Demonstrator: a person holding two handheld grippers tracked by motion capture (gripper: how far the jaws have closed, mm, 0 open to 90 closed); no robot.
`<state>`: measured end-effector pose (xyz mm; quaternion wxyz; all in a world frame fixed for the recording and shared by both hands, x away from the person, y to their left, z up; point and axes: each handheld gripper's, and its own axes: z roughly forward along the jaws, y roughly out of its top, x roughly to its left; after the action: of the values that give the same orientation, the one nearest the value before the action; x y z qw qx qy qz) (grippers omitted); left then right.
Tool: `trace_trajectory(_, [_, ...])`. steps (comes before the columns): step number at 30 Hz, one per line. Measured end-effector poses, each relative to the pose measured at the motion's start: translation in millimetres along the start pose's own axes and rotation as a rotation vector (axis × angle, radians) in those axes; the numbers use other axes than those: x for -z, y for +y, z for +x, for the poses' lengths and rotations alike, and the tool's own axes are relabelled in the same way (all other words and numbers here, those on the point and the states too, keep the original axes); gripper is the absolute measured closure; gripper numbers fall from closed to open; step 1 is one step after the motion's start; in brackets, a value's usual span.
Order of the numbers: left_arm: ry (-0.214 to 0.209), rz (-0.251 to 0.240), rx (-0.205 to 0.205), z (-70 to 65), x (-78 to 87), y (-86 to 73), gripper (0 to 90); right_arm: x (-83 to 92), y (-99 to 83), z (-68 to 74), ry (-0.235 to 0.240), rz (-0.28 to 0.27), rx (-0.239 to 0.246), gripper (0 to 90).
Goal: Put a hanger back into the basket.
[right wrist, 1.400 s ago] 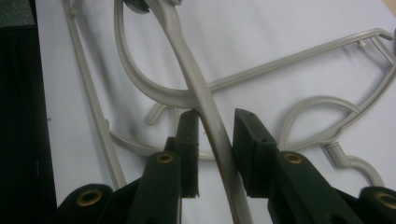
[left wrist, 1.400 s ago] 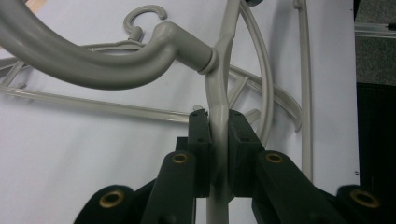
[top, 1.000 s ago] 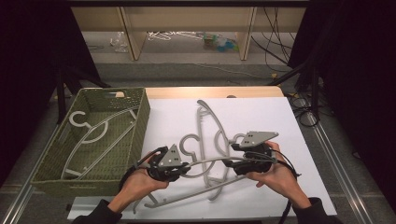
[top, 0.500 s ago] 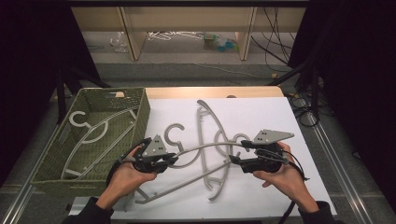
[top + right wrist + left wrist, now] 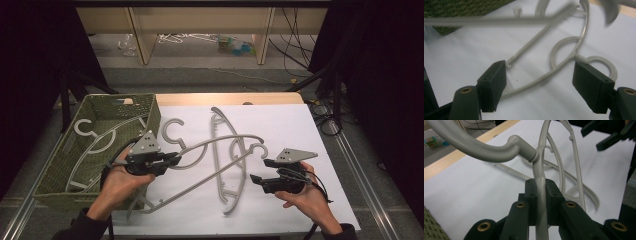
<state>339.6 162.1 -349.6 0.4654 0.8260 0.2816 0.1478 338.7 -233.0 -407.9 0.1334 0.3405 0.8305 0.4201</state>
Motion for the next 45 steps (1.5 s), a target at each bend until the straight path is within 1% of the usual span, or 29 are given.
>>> trace_trajectory(1, [0.001, -0.006, -0.003, 1.2, 4.0, 2.3, 81.7, -0.8, -1.2, -0.9, 0.001, 0.001, 0.007, 27.8])
trace_trajectory(2, [0.002, -0.013, 0.003, 1.6, 6.5, 3.7, 81.7, -0.3, -2.9, -0.4, -0.005, 0.005, -0.008, 27.8])
trace_trajectory(3, [0.003, -0.034, 0.014, 2.1, 12.2, 7.6, 81.7, -0.1, -3.7, -0.8, -0.006, 0.004, -0.008, 27.8])
trace_trajectory(6, [0.009, -0.034, 0.01, 2.5, 18.3, 12.1, 81.7, 0.1, -5.1, -1.5, -0.003, 0.005, -0.007, 27.8])
trace_trajectory(8, [0.026, -0.038, -0.018, 4.4, 29.8, 19.6, 81.7, -0.3, -6.7, -2.0, 0.002, 0.012, -0.005, 27.8])
trace_trajectory(11, [0.03, -0.04, -0.018, 6.5, 35.7, 22.7, 81.7, 0.1, -7.1, -1.9, 0.001, 0.016, -0.013, 27.8])
trace_trajectory(13, [0.063, -0.034, -0.022, 11.2, 44.5, 25.4, 81.7, 0.1, -7.3, -1.9, 0.0, 0.014, -0.013, 27.8])
trace_trajectory(15, [0.07, -0.032, -0.027, 14.4, 47.4, 26.0, 81.7, -0.7, -8.1, -2.1, 0.0, 0.009, -0.004, 27.7])
trace_trajectory(17, [0.111, -0.036, -0.019, 25.1, 56.2, 26.5, 81.7, -1.5, -8.6, -2.0, 0.003, 0.018, 0.0, 27.4])
trace_trajectory(18, [0.111, -0.036, -0.019, 25.1, 56.2, 26.5, 81.7, -1.9, -8.8, -2.0, 0.003, 0.018, 0.0, 27.3])
trace_trajectory(21, [0.143, -0.033, -0.021, 35.7, 65.2, 27.4, 81.7, -2.9, -9.5, -1.5, 0.003, 0.019, -0.002, 27.2])
trace_trajectory(22, [0.173, -0.026, -0.009, 42.7, 72.6, 28.1, 81.7, -3.0, -9.7, -0.9, 0.006, 0.028, -0.011, 26.5])
trace_trajectory(23, [0.173, -0.026, -0.009, 42.7, 72.6, 28.1, 81.7, -3.0, -9.7, -0.9, 0.006, 0.028, -0.011, 26.5])
trace_trajectory(24, [0.213, -0.025, -0.009, 51.3, 79.0, 28.5, 81.7, -4.3, -9.8, -1.5, 0.011, 0.022, 0.006, 24.0])
trace_trajectory(25, [0.247, -0.015, -0.012, 55.5, 82.8, 28.5, 81.7, -4.7, -10.2, -1.1, 0.008, 0.021, 0.006, 23.2])
trace_trajectory(26, [0.247, -0.015, -0.012, 55.5, 82.8, 28.5, 81.7, -4.7, -10.2, -1.1, 0.008, 0.021, 0.006, 23.2])
trace_trajectory(28, [0.287, -0.013, -0.01, 65.9, 89.0, 27.3, 81.7, -6.0, -10.9, -0.5, 0.016, 0.033, -0.002, 22.8])
trace_trajectory(29, [0.328, -0.003, 0.0, 76.9, 96.0, 24.7, 81.7, -6.6, -11.0, -1.0, 0.015, 0.034, 0.004, 22.8])
trace_trajectory(30, [0.348, -0.007, 0.013, 82.3, 98.9, 23.0, 81.7, -6.8, -11.1, -0.9, 0.015, 0.035, 0.004, 22.8])
trace_trajectory(32, [0.375, -0.01, 0.027, 93.3, 103.9, 19.2, 81.7, -7.0, -11.3, -1.1, 0.017, 0.035, 0.004, 22.8])
trace_trajectory(33, [0.388, -0.009, 0.023, 98.8, 106.4, 17.5, 81.7, -7.1, -11.3, -1.2, 0.019, 0.036, -0.001, 22.8])
trace_trajectory(34, [0.408, -0.005, 0.041, 101.9, 108.7, 15.3, 81.7, -7.4, -11.4, -1.5, 0.016, 0.034, -0.002, 22.8])
trace_trajectory(35, [0.415, -0.002, 0.041, 106.4, 110.4, 13.3, 81.7, -7.2, -11.5, -1.5, 0.016, 0.041, -0.011, 22.9])
trace_trajectory(37, [0.426, -0.005, 0.068, 114.6, 112.4, 8.7, 81.7, -8.0, -11.6, -2.1, 0.015, 0.04, -0.009, 22.9])
trace_trajectory(38, [0.446, -0.007, 0.062, 119.0, 113.7, 6.5, 81.7, -8.1, -11.5, -1.9, 0.014, 0.041, -0.01, 22.9])
trace_trajectory(40, [0.45, -0.002, 0.069, 122.8, 114.4, 3.9, 81.7, -8.5, -11.3, -2.3, 0.015, 0.038, 0.005, 23.0])
trace_trajectory(41, [0.463, -0.008, 0.094, 130.7, 115.5, -1.7, 81.7, -8.4, -11.3, -2.1, 0.017, 0.038, 0.004, 23.0])
trace_trajectory(42, [0.463, -0.008, 0.094, 130.7, 115.5, -1.7, 81.7, -8.4, -11.3, -2.1, 0.017, 0.038, 0.004, 23.0])
trace_trajectory(45, [0.49, -0.006, 0.118, 141.2, 117.4, -10.1, 81.7, -7.9, -11.5, -2.1, 0.012, 0.04, -0.008, 23.0])
